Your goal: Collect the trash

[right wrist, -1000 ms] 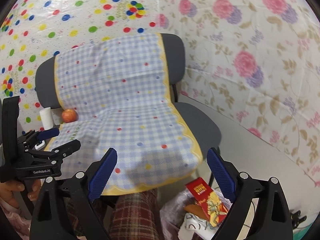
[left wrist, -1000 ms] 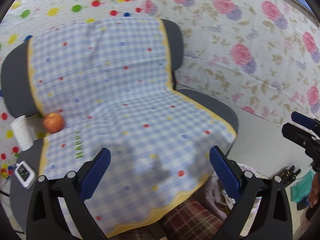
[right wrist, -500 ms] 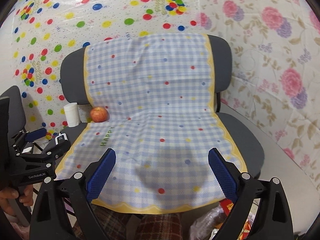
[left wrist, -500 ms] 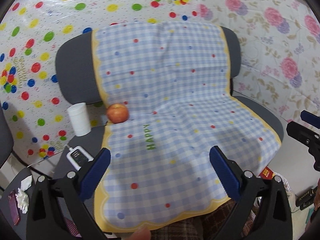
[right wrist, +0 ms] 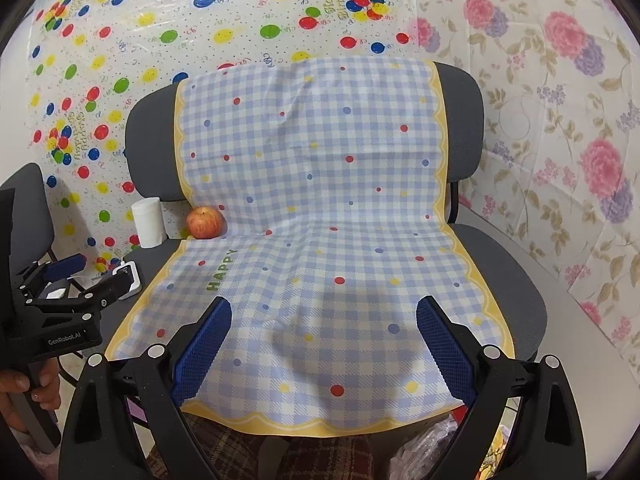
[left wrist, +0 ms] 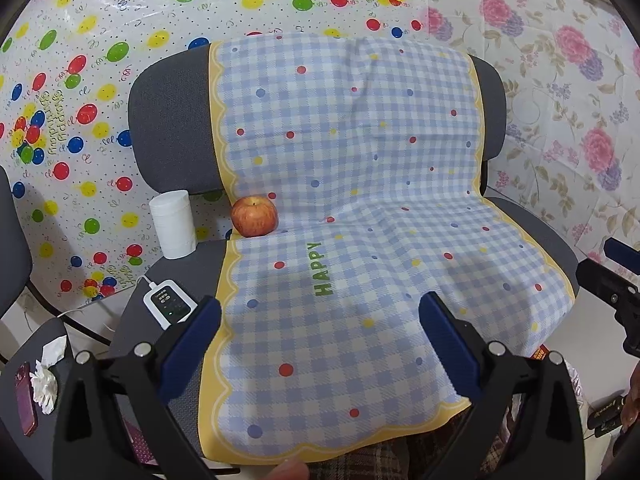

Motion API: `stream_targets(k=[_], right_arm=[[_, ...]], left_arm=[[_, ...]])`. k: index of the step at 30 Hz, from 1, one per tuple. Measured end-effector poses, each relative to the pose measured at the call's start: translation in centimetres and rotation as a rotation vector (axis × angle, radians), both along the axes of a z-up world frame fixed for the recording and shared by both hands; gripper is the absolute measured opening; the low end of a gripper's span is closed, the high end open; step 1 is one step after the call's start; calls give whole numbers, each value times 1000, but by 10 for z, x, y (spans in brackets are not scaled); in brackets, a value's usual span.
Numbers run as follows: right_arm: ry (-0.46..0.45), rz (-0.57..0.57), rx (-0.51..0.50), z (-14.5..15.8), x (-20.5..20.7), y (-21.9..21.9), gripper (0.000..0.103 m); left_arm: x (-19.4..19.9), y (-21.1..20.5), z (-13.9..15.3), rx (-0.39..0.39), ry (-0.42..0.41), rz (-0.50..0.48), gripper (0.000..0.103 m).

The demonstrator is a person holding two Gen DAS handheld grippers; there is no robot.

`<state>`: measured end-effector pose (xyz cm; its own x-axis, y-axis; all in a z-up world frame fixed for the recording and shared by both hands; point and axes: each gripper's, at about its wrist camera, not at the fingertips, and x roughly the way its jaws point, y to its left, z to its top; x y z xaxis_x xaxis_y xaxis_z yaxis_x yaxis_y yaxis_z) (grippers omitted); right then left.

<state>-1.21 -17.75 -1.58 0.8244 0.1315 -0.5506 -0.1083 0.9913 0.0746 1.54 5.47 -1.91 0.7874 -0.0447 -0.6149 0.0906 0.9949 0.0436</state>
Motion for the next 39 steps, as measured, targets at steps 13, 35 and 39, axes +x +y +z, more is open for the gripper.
stream_targets(k=[13, 35, 39], right_arm=[[0, -15, 0, -2, -2, -4, 93], [-3, -26, 5, -2, -3, -8, 93], [-2, -27, 7, -2, -4, -9, 93]], left_arm=[[4, 1, -1, -3, -2, -3, 96], [0, -6, -2, -7, -3, -2, 96], [-3, -8, -2, -7, -1, -1, 96]])
